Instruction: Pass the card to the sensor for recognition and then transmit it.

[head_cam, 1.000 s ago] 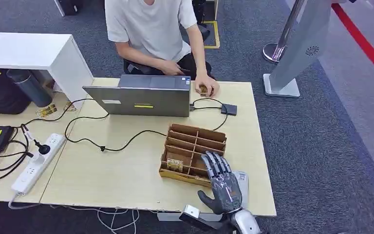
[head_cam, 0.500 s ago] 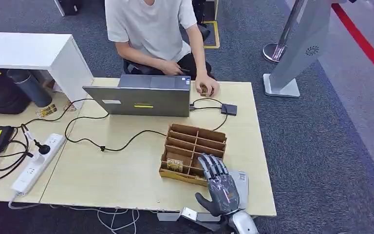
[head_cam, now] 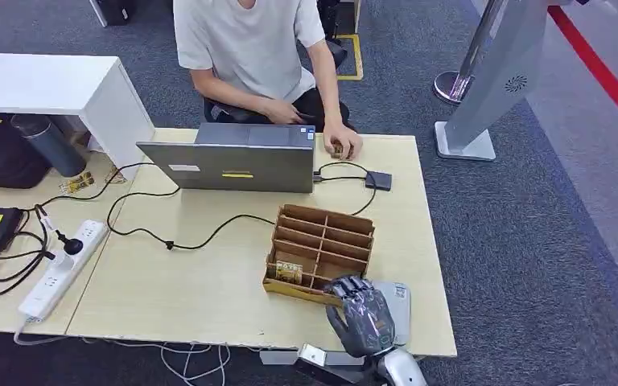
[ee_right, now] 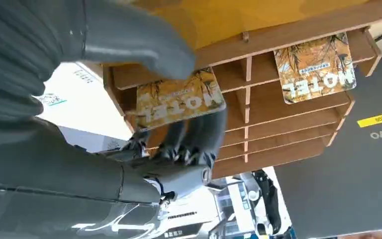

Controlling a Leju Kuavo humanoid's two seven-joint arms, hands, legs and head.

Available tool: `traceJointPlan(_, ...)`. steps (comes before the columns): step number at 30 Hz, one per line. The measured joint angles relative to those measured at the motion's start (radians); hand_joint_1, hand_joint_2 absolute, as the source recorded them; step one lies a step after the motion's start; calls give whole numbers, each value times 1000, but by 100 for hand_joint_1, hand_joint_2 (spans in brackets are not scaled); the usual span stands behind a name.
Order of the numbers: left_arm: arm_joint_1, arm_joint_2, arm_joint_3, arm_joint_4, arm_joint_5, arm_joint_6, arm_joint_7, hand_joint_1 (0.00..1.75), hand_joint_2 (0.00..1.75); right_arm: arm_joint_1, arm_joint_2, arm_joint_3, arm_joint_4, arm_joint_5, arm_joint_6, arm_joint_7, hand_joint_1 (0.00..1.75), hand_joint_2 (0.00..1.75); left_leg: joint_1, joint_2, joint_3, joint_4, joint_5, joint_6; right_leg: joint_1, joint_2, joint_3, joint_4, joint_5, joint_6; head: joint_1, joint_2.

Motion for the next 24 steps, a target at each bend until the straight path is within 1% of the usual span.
traceJointPlan(9, 0, 0, 0, 0, 0, 0, 7, 0, 175, -5, 2, -1, 5, -23, -3, -18, 175, 175, 0, 0, 0, 0, 0, 0, 0, 0, 0, 0, 0, 0, 0, 0)
traceJointPlan(14, -1, 0, -2, 0, -11, -10, -23, 0, 175, -4, 2, -1, 5, -34, -3, -26, 175, 175, 0, 0, 0, 0, 0, 0, 0, 0, 0, 0, 0, 0, 0, 0)
traceJointPlan(21, 0, 0, -6, 0, -13, -9, -24, 0, 175, -4, 2, -1, 5, -36, -3, -28, 175, 175, 0, 0, 0, 0, 0, 0, 0, 0, 0, 0, 0, 0, 0, 0)
traceJointPlan(24, 0, 0, -6, 0, -6, 21, -32, 0, 175, -3, 2, -3, 5, -33, -3, -28, 175, 175, 0, 0, 0, 0, 0, 0, 0, 0, 0, 0, 0, 0, 0, 0)
